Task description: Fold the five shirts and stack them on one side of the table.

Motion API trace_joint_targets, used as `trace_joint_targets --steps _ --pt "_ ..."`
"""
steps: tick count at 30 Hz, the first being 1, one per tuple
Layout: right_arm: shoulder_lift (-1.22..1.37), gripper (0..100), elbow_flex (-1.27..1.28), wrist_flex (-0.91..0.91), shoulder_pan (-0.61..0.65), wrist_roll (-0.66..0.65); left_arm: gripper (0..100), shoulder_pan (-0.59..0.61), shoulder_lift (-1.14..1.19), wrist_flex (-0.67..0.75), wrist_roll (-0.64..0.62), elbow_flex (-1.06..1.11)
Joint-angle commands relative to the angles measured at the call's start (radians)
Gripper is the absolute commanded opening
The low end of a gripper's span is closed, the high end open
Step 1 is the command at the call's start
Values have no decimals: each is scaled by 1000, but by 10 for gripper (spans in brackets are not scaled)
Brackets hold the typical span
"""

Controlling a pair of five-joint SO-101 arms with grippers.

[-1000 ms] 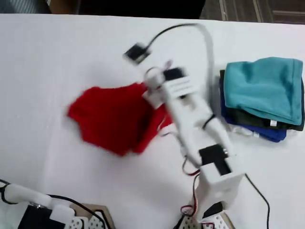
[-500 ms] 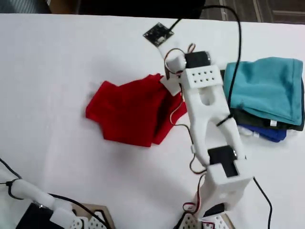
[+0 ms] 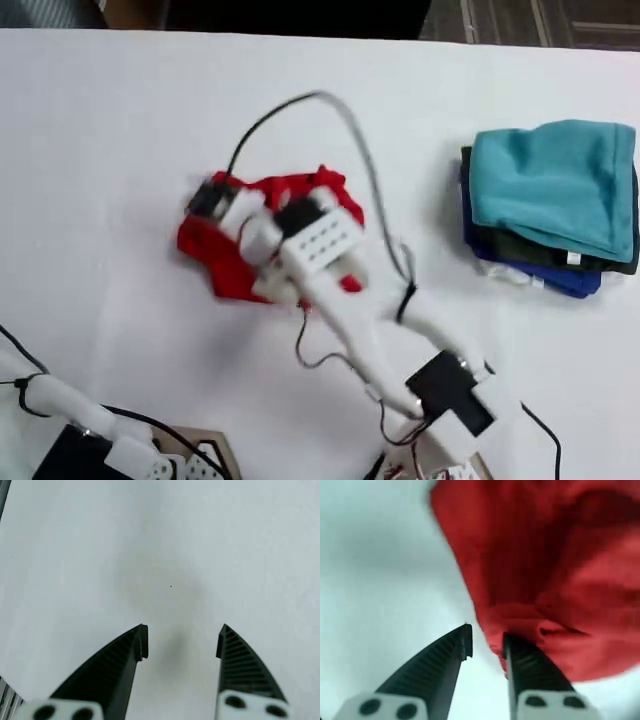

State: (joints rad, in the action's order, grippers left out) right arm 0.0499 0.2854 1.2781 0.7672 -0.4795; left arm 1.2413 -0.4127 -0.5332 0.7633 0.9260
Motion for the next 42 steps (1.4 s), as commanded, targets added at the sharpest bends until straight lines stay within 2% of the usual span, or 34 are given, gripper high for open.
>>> trace_joint_targets --steps 1,5,12,16,25,27,30,33,37,42 --pt "-2 231 89 -137 41 12 245 -11 -32 5 -6 -8" --pt "31 315 89 -163 45 8 245 -9 -32 5 -6 -5" --pt "-134 316 -126 10 -33 6 245 -9 -32 5 -5 -7" --pt "-226 316 -252 110 -35 6 245 -12 -32 5 -5 -4" --pt "-354 316 -394 131 -124 5 245 -12 -32 5 -5 -7" --pt "-357 316 -393 151 -110 5 245 -12 -32 5 -5 -5" --pt "-341 317 -338 171 -18 5 245 -14 -32 5 -5 -4" --pt "-289 317 -192 79 64 9 245 -14 -32 5 -6 -4" --pt "-166 317 26 -163 99 14 245 -9 -32 5 -6 -4" --pt "36 317 74 -315 102 14 245 -8 -32 5 -6 -2"
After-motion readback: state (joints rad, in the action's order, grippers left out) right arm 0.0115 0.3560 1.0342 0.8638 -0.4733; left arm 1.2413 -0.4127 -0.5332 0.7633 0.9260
